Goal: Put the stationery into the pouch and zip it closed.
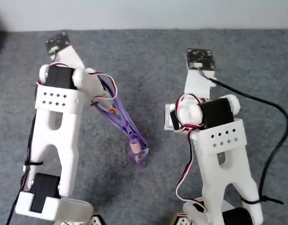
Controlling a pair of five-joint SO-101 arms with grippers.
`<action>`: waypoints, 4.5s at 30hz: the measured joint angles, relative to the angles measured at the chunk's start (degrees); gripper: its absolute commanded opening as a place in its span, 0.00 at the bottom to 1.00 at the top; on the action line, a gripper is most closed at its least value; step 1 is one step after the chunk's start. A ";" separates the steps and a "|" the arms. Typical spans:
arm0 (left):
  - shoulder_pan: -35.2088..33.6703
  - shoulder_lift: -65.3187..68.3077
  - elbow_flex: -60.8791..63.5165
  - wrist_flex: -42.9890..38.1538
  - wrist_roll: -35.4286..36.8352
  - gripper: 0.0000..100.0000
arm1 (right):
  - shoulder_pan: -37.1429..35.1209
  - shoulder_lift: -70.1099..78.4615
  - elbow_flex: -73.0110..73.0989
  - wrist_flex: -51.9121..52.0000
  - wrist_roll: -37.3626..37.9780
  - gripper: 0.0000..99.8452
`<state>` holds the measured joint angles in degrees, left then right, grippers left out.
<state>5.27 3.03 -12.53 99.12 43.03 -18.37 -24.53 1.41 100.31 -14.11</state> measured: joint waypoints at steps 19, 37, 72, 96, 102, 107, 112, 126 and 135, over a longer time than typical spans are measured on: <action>-5.98 0.53 0.00 -3.87 5.54 0.01 | -22.15 -3.87 0.00 0.18 16.35 0.23; -6.51 0.88 0.00 -3.96 7.21 0.01 | -26.64 2.81 0.00 -13.01 13.80 0.23; -6.59 1.32 -1.93 -7.03 -3.43 0.18 | -22.59 -12.31 0.00 -8.35 28.57 0.01; -0.53 -12.75 -16.62 0.53 -2.64 0.31 | -22.86 -11.69 -3.78 -13.36 28.57 0.01; -0.53 -21.27 -16.70 0.53 -2.64 0.30 | -20.40 -9.14 -3.78 -17.67 28.57 0.01; -0.53 -29.27 -11.87 0.53 -6.42 0.30 | -20.31 -5.98 -3.78 -21.45 28.57 0.01; -0.53 -38.51 1.93 0.53 -12.48 0.30 | -20.13 -3.96 -3.78 -24.09 28.57 0.01; 11.87 -59.08 33.67 -3.16 -18.81 0.30 | -17.14 -3.08 -4.22 -25.76 28.75 0.01; 14.15 -58.90 47.03 -21.27 -13.10 0.30 | -17.14 -3.08 -4.22 -25.67 36.31 0.01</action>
<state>19.43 -55.87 34.51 77.85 29.93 -35.52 -27.60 -2.81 74.64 22.20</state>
